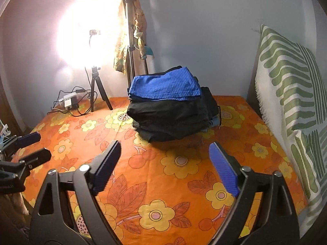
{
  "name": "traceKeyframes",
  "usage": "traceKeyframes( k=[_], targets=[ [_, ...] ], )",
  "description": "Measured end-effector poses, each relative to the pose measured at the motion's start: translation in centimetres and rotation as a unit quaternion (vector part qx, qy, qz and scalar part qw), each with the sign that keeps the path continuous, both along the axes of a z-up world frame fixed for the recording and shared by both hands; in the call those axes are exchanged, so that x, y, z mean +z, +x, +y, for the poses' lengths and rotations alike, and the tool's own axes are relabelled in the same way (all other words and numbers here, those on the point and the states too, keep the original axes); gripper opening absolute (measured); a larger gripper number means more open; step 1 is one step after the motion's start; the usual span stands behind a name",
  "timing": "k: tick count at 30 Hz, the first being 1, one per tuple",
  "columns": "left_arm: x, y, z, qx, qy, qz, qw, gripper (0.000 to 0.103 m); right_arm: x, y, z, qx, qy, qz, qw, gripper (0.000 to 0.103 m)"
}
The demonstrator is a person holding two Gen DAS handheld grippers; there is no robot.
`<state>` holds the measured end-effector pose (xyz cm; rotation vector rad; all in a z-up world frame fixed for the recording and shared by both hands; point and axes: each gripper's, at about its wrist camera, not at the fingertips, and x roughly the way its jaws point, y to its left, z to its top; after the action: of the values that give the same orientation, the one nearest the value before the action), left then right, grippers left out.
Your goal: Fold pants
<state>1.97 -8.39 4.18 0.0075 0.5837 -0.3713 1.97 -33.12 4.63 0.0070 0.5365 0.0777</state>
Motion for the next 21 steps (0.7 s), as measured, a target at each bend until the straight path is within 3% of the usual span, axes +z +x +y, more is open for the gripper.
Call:
traceKeyframes(
  k=[4,21],
  targets=[
    [-0.4,-0.3,0.4,0.009,-0.002,0.009,0.9999,0.081,-0.5,-0.4,0.7,0.010,-0.003,0.000,1.000,0.100],
    [-0.7,-1.1,-0.2,0.024,0.030,0.009,0.9992,0.081,-1.1,-0.7,2.1,0.031,-0.004,0.004,1.000,0.101]
  ],
)
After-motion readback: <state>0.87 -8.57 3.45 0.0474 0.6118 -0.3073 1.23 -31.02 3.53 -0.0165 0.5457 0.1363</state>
